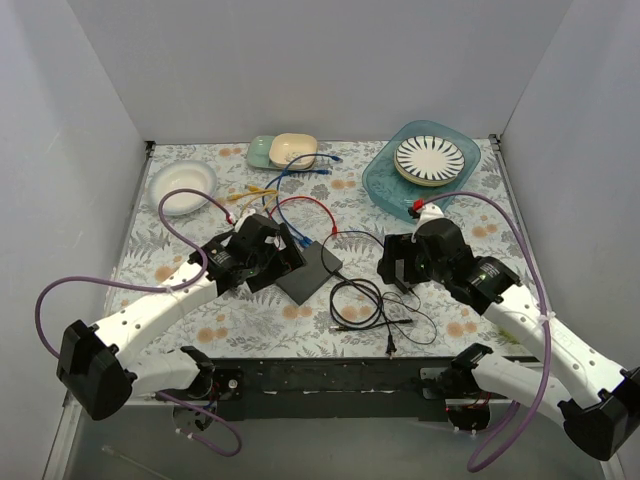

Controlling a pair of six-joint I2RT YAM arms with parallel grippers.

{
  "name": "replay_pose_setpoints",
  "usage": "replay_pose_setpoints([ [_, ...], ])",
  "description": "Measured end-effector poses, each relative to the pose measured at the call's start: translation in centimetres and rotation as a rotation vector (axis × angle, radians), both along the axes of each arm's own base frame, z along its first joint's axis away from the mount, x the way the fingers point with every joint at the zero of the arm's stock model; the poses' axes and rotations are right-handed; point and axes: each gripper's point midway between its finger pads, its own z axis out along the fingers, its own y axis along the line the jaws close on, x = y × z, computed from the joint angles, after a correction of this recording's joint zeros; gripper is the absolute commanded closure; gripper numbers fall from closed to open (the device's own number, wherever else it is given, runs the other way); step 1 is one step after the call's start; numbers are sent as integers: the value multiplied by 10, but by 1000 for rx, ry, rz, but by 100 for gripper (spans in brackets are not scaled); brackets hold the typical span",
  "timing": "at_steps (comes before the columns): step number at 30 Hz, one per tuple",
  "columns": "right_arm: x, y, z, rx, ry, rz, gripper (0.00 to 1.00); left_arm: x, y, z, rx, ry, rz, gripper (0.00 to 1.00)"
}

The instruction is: Pull the plug from the switch port

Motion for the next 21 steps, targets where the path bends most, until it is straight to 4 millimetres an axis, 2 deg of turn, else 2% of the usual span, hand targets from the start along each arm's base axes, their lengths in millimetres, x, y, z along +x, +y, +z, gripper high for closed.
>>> replay_pose_setpoints([
  [5, 3, -5, 1, -32, -26, 2, 2, -9, 5, -13, 1, 31, 6, 2],
  [8, 4, 1, -7, -81, 2, 58, 8, -16, 8, -24, 9, 64, 5, 2],
  [12, 2, 22, -38, -151, 96, 163, 15, -25, 6, -34, 12, 111, -17, 2],
  [14, -1, 31, -58, -196, 155, 206, 32, -29, 2, -35, 8, 122, -33, 6],
  [15, -2, 35, -66, -220, 178, 225, 45, -31, 1, -36, 5, 127, -39, 8],
  [16, -2, 39, -72, -240, 192, 241, 48, -32, 0, -37, 2, 131, -43, 10],
  [21, 7, 68, -91, -313, 232, 296, 43, -45, 4, -51, 17, 171, -59, 11],
])
